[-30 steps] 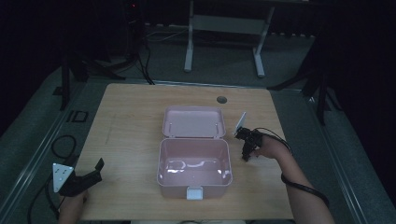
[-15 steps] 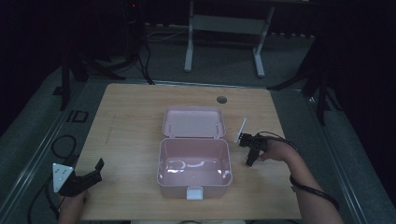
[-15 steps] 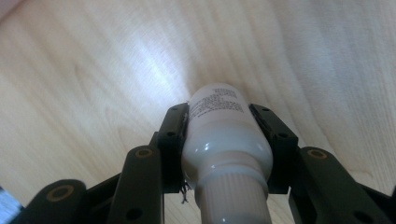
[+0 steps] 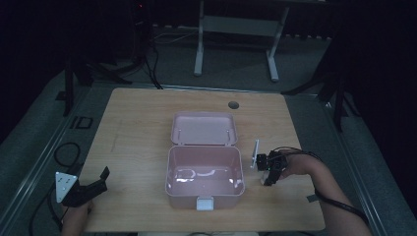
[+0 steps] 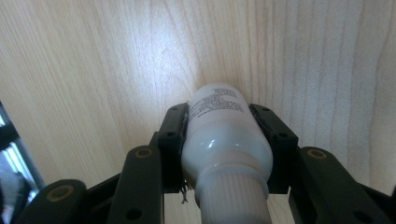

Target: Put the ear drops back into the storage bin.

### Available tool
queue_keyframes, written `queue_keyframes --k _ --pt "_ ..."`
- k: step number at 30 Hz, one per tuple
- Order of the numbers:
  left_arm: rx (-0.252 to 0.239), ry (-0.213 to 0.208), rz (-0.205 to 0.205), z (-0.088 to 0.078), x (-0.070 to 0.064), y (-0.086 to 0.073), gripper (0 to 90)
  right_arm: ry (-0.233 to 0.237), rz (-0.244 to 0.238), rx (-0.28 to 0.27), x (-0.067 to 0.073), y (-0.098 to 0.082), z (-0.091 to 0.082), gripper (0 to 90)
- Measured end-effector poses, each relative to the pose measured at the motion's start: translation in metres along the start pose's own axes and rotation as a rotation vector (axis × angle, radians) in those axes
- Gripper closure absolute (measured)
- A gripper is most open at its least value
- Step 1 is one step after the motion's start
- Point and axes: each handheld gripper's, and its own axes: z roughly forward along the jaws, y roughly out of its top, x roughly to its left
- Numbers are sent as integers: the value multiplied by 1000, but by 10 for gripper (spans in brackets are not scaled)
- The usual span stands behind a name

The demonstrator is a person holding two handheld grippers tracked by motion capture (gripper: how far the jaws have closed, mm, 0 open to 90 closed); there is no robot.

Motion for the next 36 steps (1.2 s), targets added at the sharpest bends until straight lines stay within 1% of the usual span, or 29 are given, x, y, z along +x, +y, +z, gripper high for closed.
queue_keyframes --k 3,5,6,9,11,12,13,15,18,20,22,24,25,27,28,32,34,36 --pt "1 0 0 0 0 0 4 -13 -23 -10 4 0 -1 595" --pt "1 0 0 0 0 0 4 -18 -45 -17 7 0 -2 594" --pt "1 0 0 0 0 0 4 -31 -63 -17 9 1 -3 595" --pt "1 0 0 0 0 0 4 -45 -100 2 14 2 -3 595" --pt "1 0 0 0 0 0 4 -47 -107 10 16 2 -3 595" --pt "1 0 0 0 0 0 4 -53 -122 19 18 2 -3 595" --pt "1 1 1 0 0 0 4 -59 -137 40 21 2 -2 595" --pt "1 1 1 0 0 0 4 -61 -151 53 24 2 -2 595" --pt "2 2 1 0 0 0 4 -82 -170 81 28 3 -1 595" --pt "1 2 2 0 0 0 4 -89 -173 97 29 3 -1 596" --pt "2 2 2 0 0 0 5 -81 -167 106 29 3 -2 596" --pt "2 3 1 0 0 0 4 -84 -163 114 31 3 -4 596" --pt "2 3 0 0 0 0 4 -79 -164 111 31 3 -5 596" --pt "3 3 2 0 0 0 4 -75 -149 106 32 3 -9 596" --pt "3 3 2 0 0 0 4 -75 -153 104 33 3 -11 596" --pt "2 1 2 0 0 0 4 -76 -141 98 37 4 -19 595" --pt "2 0 2 0 0 0 4 -65 -132 96 38 5 -22 595" --pt "2 1 1 0 0 0 4 -65 -134 92 39 5 -23 596"
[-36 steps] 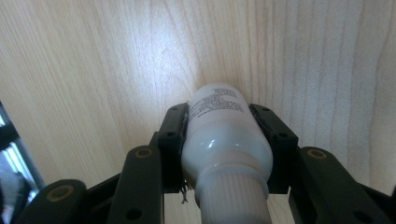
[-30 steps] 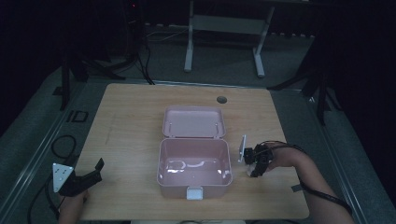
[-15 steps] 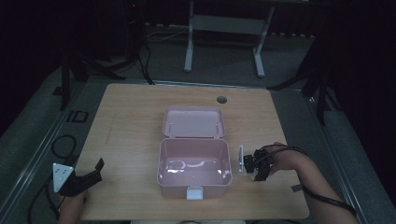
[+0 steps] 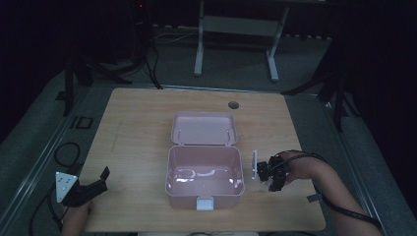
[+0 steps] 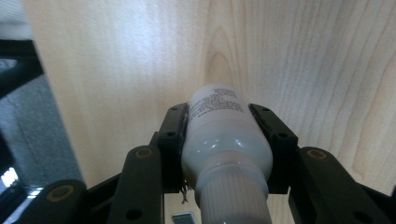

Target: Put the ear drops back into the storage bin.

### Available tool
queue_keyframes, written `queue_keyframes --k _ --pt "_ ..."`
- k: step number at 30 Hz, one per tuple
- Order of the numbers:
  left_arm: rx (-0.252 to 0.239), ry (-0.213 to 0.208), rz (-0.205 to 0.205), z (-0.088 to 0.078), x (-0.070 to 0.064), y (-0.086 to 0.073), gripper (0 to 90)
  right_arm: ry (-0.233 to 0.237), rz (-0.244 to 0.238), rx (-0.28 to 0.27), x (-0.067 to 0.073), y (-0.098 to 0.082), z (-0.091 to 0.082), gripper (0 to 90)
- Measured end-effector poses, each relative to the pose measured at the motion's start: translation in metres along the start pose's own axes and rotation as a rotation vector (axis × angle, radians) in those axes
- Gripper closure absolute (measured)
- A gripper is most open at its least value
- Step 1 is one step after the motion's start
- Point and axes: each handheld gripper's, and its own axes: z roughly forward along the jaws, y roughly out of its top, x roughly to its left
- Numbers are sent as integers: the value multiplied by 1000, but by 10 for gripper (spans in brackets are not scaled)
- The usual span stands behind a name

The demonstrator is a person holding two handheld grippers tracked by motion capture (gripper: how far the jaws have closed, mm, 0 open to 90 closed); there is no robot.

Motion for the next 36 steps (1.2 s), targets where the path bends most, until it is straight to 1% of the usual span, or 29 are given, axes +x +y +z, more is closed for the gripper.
queue_keyframes --k 4,9,15,17,21,25,26,29,30,36 --pt "1 0 0 0 0 0 4 -8 -13 -18 3 1 -10 596" --pt "1 0 0 0 0 0 4 -18 -18 -15 6 3 -20 596" --pt "1 1 -1 0 0 0 4 -26 -24 -31 8 5 -36 596" --pt "1 1 -1 0 0 0 4 -26 -19 -27 9 6 -42 596" --pt "2 0 -2 0 0 0 4 -36 -25 -18 8 8 -53 596" --pt "1 1 -1 0 0 0 4 -43 -15 -19 9 10 -63 596" --pt "1 0 -1 0 0 0 4 -48 -19 -22 9 11 -66 596" --pt "1 0 -1 0 0 0 4 -61 -6 -42 9 11 -76 597" --pt "1 0 -2 0 0 0 4 -68 -11 -44 9 10 -80 596" --pt "2 0 -2 0 0 0 4 -93 7 -63 9 11 -103 596"
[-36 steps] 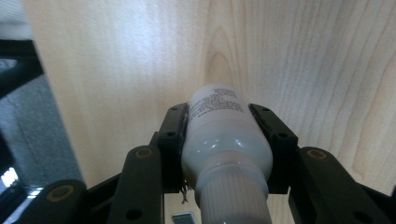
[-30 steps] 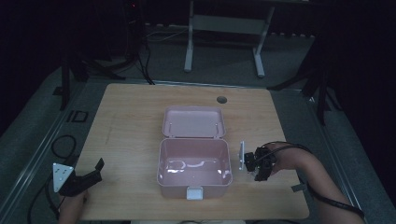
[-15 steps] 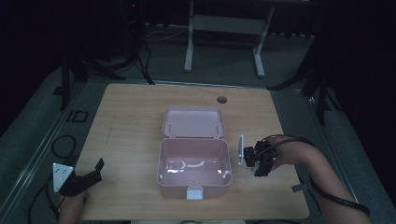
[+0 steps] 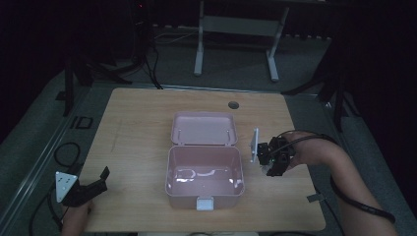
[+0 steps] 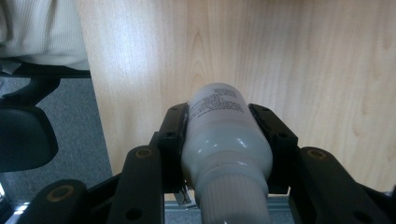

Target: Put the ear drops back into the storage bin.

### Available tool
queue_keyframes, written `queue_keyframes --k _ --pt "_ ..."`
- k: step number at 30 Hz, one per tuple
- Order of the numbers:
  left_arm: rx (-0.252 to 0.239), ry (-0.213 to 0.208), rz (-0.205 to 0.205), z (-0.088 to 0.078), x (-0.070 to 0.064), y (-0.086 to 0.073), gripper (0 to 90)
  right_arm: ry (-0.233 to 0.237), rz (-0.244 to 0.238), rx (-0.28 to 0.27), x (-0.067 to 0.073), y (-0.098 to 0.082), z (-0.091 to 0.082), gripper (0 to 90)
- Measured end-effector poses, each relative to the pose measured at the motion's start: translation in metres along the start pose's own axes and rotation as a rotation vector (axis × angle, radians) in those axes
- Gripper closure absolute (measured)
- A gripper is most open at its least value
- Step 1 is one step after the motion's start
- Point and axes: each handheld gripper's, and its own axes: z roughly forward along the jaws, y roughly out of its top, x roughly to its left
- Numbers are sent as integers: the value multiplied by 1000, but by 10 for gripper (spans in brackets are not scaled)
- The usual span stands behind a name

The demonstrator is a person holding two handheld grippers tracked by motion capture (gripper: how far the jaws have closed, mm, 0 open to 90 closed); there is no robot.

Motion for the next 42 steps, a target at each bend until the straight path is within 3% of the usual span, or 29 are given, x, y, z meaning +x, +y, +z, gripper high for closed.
queue_keyframes --k 5,21,42 --pt "0 0 -2 0 0 0 4 -7 1 3 -2 8 -8 596" --pt "0 -4 -2 0 0 0 4 -9 -83 -13 -1 53 -14 596" --pt "0 -6 -2 0 0 0 4 -5 -201 -26 6 102 -10 596"
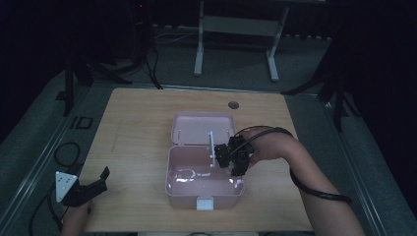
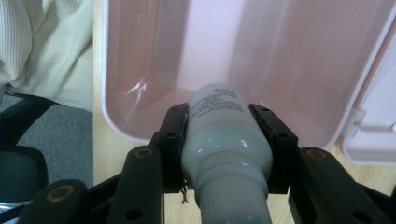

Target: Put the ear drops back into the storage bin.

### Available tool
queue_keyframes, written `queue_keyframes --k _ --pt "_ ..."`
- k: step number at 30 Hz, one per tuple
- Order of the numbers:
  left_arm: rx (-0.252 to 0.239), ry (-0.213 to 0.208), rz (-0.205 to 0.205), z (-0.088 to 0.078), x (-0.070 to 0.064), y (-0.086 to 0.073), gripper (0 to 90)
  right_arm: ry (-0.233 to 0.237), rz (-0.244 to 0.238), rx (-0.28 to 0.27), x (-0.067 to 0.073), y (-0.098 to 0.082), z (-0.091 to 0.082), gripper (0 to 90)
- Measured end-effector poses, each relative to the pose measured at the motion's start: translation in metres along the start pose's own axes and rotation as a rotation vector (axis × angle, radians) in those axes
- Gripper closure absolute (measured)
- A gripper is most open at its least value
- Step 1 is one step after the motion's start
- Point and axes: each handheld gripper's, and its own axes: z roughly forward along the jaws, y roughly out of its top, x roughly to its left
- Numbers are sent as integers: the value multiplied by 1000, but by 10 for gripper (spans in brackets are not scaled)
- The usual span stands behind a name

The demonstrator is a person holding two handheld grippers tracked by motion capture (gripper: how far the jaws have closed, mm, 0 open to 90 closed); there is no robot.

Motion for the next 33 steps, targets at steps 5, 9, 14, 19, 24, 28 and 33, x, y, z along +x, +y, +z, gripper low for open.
queue_keyframes --k 5,9,14,19,24,28,33 --pt "2 -1 -1 0 0 0 4 5 -19 1 0 8 4 596" --pt "-1 -1 0 0 0 0 4 8 -29 -8 0 11 7 596" --pt "0 -2 1 0 0 0 4 11 -61 -6 0 13 21 596" --pt "-1 -1 4 0 0 0 4 22 -50 1 -2 13 39 596" --pt "1 -2 3 0 0 0 4 38 -54 27 -6 15 59 595" --pt "2 -4 2 0 0 0 4 55 -54 40 -6 18 71 595" --pt "2 -4 2 0 0 0 4 68 -70 63 -4 23 83 595"
